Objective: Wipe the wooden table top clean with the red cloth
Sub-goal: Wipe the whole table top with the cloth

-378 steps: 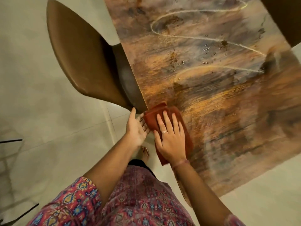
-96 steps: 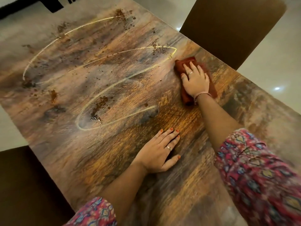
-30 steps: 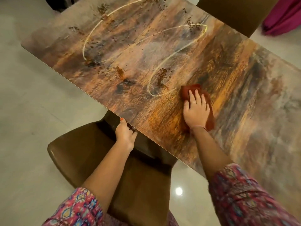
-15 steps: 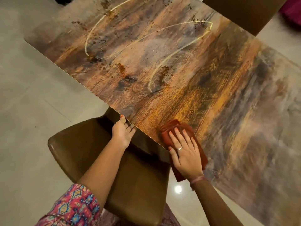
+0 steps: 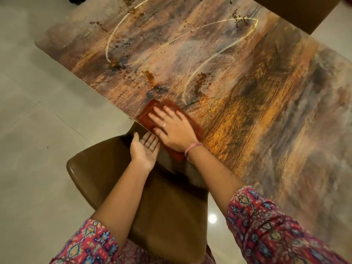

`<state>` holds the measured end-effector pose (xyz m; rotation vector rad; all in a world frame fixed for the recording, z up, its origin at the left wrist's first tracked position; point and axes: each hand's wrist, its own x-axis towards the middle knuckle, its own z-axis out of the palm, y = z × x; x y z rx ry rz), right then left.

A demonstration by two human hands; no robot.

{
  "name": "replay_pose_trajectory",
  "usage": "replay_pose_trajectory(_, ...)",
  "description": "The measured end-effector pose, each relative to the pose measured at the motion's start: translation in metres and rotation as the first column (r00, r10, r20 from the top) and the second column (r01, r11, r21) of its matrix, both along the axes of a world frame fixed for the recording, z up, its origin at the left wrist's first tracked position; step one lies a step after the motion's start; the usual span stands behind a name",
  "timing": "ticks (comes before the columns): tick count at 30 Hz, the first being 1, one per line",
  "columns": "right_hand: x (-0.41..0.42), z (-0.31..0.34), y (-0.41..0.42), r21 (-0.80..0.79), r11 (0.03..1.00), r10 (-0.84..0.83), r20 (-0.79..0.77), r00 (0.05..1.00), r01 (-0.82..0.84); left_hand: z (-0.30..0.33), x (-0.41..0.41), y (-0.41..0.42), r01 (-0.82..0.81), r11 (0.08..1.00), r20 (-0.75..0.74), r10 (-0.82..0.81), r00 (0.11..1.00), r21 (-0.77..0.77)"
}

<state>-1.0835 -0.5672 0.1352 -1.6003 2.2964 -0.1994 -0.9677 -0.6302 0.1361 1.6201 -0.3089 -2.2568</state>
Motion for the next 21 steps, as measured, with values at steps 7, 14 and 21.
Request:
replay_pose_trajectory(7, -0.139, 0.010, 0.022, 0.072, 0.652, -0.748, -0.097, 0.656, 0.755, 0.004, -0.007, -0.027, 0.081, 0.995, -0.053, -0.078, 0.996, 0.063)
replay_pose_trajectory(14, 0.005, 0.001, -0.038, -0.031, 0.822, -0.569, -0.087, 0.817, 0.569, 0.002, -0.013, -0.053, 0.166, 0.982, -0.032, -0.164, 0.986, 0.090)
replay_pose_trajectory(21, -0.020, 0.005, -0.027, 0.007, 0.974, -0.225, -0.002, 0.974, 0.225, 0.008, -0.014, -0.062, 0.218, 0.959, -0.059, -0.211, 0.976, 0.180)
